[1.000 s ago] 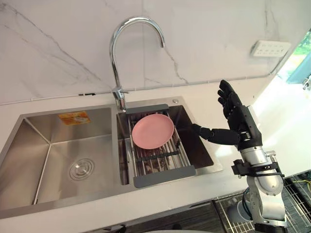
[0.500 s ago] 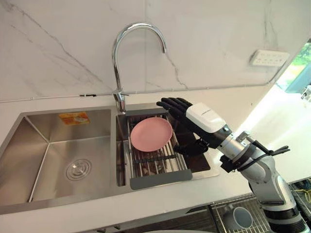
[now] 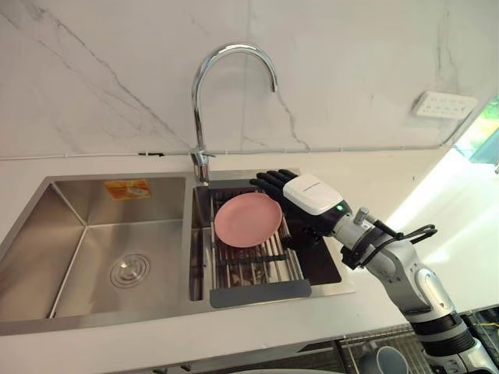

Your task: Walk over to the sink, pick up the cup, carry it to the dishwasher, place the cup inside the dishwasher, then close the dishwasher door

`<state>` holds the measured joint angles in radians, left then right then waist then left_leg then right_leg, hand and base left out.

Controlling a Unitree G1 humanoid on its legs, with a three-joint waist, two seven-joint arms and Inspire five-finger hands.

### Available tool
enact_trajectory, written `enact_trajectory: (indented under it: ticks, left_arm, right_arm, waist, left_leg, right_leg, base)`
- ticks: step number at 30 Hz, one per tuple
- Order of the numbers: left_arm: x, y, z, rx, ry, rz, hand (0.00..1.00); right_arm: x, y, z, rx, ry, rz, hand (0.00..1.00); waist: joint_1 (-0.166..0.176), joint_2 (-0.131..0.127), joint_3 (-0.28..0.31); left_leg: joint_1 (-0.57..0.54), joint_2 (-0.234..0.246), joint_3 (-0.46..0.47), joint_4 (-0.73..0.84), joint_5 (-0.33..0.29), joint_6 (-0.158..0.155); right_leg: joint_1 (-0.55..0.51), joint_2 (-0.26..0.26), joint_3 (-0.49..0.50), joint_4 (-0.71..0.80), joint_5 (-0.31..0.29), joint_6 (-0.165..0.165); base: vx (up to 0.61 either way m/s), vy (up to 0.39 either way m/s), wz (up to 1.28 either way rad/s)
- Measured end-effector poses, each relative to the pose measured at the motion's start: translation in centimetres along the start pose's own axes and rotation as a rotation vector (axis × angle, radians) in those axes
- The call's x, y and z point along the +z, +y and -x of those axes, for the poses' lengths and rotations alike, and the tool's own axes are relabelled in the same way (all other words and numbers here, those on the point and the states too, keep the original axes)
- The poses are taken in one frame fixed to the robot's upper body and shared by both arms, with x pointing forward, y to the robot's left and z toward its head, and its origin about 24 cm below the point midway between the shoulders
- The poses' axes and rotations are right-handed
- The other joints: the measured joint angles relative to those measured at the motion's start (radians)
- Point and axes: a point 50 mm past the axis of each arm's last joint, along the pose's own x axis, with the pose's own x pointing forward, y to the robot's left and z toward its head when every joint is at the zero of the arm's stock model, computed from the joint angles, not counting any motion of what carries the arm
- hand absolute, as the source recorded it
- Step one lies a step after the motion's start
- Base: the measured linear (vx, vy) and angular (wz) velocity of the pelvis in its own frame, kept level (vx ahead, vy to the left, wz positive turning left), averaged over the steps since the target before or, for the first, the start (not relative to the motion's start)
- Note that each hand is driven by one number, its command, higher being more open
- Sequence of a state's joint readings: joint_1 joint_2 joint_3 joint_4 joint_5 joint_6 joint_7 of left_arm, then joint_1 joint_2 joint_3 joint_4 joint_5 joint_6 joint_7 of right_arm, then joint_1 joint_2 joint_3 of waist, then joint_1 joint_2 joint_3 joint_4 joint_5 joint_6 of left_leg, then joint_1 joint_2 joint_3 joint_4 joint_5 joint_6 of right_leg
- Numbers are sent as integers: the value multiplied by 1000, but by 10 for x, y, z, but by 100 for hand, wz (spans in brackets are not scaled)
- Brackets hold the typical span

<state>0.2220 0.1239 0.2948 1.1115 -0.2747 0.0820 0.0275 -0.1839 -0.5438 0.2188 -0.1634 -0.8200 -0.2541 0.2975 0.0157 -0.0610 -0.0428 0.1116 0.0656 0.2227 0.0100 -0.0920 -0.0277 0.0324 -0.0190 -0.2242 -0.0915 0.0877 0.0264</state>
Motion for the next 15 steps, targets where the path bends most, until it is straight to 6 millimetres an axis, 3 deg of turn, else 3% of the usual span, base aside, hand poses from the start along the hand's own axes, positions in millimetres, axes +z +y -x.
enact_trajectory:
  ticks: [11,15]
  left_arm:
    - [8,-6,0,-13,-8,-18,100]
    - [9,-12,0,-29,-11,-30,100]
  right_arm:
    - [1,35,-9,131,25,8,100]
    - [-4,43,-12,155,53,4,100]
  waist:
    - [12,10,39]
    - [22,28,54]
  left_leg:
    - [-8,-12,-20,-9,17,4]
    - [-12,-13,-24,-9,18,3]
  right_leg:
    - [0,-14,-25,0,1,2]
    - [0,-14,-31,0,2,2]
  base:
    - [-42,7,6]
    - [-6,2,3]
